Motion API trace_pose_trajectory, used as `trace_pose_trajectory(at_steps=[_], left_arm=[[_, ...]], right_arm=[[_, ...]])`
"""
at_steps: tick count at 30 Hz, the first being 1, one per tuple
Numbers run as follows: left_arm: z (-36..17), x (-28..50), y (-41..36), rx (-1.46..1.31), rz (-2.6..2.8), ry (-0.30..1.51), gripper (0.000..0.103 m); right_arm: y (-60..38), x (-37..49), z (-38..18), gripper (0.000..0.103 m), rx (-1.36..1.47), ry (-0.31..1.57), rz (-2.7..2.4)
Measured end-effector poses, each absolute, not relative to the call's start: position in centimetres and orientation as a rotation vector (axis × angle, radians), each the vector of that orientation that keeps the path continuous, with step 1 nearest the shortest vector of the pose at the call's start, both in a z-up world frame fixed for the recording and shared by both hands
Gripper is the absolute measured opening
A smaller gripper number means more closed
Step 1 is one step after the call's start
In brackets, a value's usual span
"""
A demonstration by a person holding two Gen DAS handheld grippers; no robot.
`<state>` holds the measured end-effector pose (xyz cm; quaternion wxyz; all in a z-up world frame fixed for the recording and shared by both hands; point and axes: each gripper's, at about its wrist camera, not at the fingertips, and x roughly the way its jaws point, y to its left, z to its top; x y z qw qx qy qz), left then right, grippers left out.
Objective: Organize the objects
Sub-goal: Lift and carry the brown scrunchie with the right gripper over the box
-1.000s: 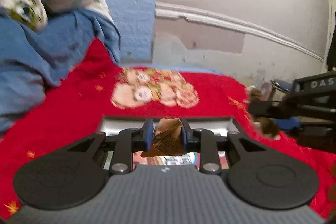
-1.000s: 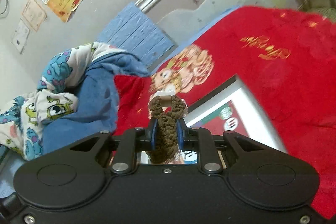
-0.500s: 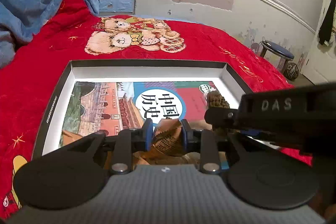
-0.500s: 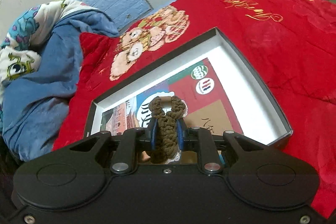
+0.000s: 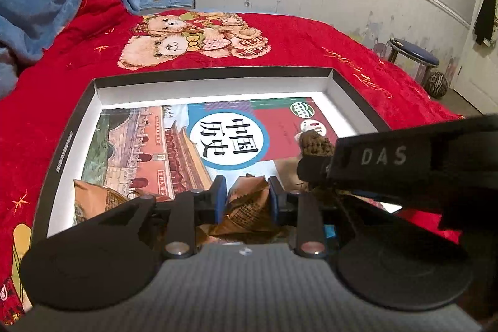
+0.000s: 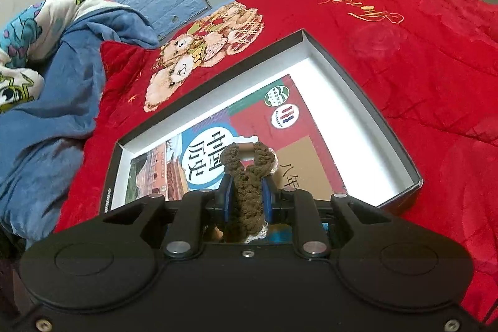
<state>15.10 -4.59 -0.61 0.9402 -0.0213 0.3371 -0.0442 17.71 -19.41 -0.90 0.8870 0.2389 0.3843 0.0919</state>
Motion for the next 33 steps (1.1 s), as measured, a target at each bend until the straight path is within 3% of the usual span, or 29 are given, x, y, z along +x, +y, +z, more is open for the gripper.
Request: trace_pose_trajectory(at_steps=[29,33], left_arm=[[-0.7,15.2,-4.0,-0.069,-0.179,0.723,0.042],[-0.6,15.2,-4.0,-0.067,-0.195,0.738,0.059]], right_arm=[[-21.8,17.1,-1.3,0.021,0.616,0.821,0.146],[-21.9,17.0,-1.2,0.021,0.619,0.828,0.155]])
